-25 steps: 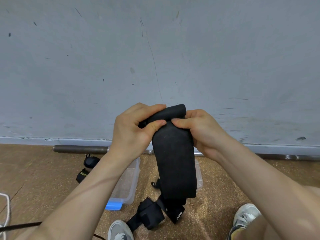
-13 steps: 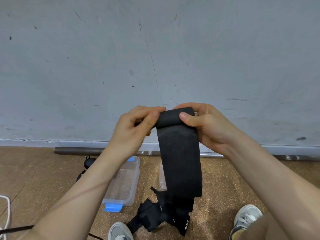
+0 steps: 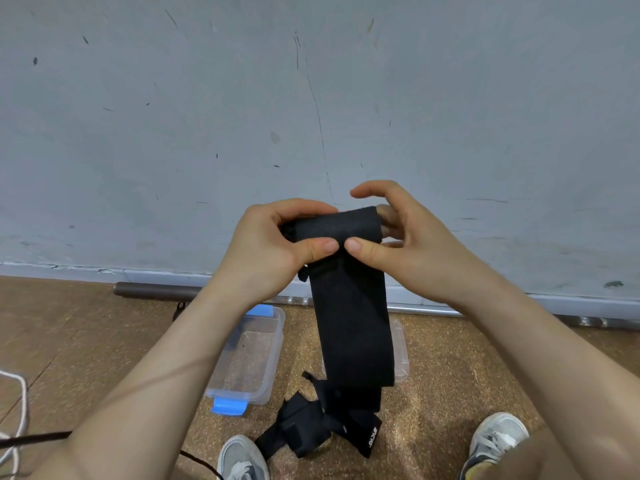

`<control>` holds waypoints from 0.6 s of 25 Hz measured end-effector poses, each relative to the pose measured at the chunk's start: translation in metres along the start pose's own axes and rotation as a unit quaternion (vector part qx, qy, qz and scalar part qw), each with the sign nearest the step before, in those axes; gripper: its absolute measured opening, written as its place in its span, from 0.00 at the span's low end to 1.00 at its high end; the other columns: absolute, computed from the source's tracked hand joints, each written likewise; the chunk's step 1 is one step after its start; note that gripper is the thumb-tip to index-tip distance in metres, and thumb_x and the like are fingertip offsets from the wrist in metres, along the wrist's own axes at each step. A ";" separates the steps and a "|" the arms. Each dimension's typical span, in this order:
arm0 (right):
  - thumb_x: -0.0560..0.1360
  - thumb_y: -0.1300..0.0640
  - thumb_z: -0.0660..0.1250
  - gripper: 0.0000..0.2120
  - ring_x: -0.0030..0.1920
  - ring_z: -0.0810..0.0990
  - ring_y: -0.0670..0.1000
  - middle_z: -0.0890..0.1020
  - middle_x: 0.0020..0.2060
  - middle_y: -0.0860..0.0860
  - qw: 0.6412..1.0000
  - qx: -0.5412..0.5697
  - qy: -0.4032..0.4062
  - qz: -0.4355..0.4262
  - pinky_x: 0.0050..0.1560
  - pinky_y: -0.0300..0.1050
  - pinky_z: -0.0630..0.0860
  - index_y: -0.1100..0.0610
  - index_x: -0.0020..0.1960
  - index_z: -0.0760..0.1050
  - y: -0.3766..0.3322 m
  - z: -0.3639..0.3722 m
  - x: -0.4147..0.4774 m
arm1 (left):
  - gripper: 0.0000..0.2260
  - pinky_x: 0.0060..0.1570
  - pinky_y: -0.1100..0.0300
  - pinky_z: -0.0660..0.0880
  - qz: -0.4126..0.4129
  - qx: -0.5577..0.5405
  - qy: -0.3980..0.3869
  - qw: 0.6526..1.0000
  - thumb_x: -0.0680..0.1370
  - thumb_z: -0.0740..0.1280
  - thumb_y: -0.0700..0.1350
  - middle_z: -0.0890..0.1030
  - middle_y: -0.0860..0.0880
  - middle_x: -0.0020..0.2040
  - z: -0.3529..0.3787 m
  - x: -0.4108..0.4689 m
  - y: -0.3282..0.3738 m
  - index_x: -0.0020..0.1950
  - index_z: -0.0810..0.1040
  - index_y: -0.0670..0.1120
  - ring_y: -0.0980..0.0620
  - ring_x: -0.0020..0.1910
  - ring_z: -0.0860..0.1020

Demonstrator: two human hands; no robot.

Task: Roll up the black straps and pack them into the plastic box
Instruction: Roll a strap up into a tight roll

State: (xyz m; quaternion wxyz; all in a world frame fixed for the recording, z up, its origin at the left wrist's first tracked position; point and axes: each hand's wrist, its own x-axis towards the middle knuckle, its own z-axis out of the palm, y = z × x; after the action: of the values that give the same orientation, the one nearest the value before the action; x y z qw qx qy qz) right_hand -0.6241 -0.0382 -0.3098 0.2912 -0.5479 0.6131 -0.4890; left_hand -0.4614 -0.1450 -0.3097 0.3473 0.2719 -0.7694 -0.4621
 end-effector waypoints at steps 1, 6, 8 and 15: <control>0.77 0.54 0.70 0.14 0.51 0.82 0.46 0.83 0.50 0.51 1.000 -0.018 -0.008 0.009 0.53 0.42 0.79 0.49 0.61 0.73 -0.002 -0.002 0.000 | 0.15 0.33 0.65 0.76 0.009 0.019 0.011 1.000 0.69 0.77 0.36 0.84 0.55 0.41 -0.001 0.000 -0.001 0.47 0.83 0.55 0.60 0.35 0.80; 0.78 0.49 0.66 0.11 0.46 0.79 0.44 0.83 0.46 0.53 0.990 0.023 -0.098 0.098 0.50 0.42 0.76 0.52 0.56 0.81 0.001 -0.008 0.003 | 0.15 0.50 0.66 0.75 0.197 0.211 0.014 0.957 0.67 0.77 0.38 0.83 0.58 0.46 0.008 -0.007 -0.005 0.51 0.84 0.50 0.60 0.48 0.80; 0.76 0.56 0.70 0.09 0.45 0.80 0.46 0.83 0.44 0.52 0.986 0.087 -0.098 0.102 0.52 0.45 0.76 0.55 0.55 0.81 0.004 -0.010 0.006 | 0.14 0.50 0.63 0.75 0.275 0.258 0.032 0.926 0.68 0.76 0.37 0.82 0.50 0.49 0.011 -0.007 -0.011 0.52 0.83 0.44 0.55 0.49 0.79; 0.73 0.64 0.72 0.15 0.48 0.85 0.48 0.85 0.48 0.50 0.986 0.163 -0.012 0.041 0.50 0.41 0.81 0.59 0.59 0.77 0.013 -0.002 0.006 | 0.14 0.49 0.69 0.72 0.214 0.205 0.114 0.948 0.68 0.78 0.40 0.80 0.54 0.48 0.013 -0.003 -0.007 0.53 0.83 0.45 0.60 0.48 0.77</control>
State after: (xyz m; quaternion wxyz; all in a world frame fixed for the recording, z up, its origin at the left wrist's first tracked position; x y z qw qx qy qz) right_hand -0.6317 -0.0441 -0.3200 0.4038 -0.4732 0.5435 -0.5637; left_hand -0.4688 -0.1388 -0.3218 0.4601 0.2174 -0.8428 -0.1753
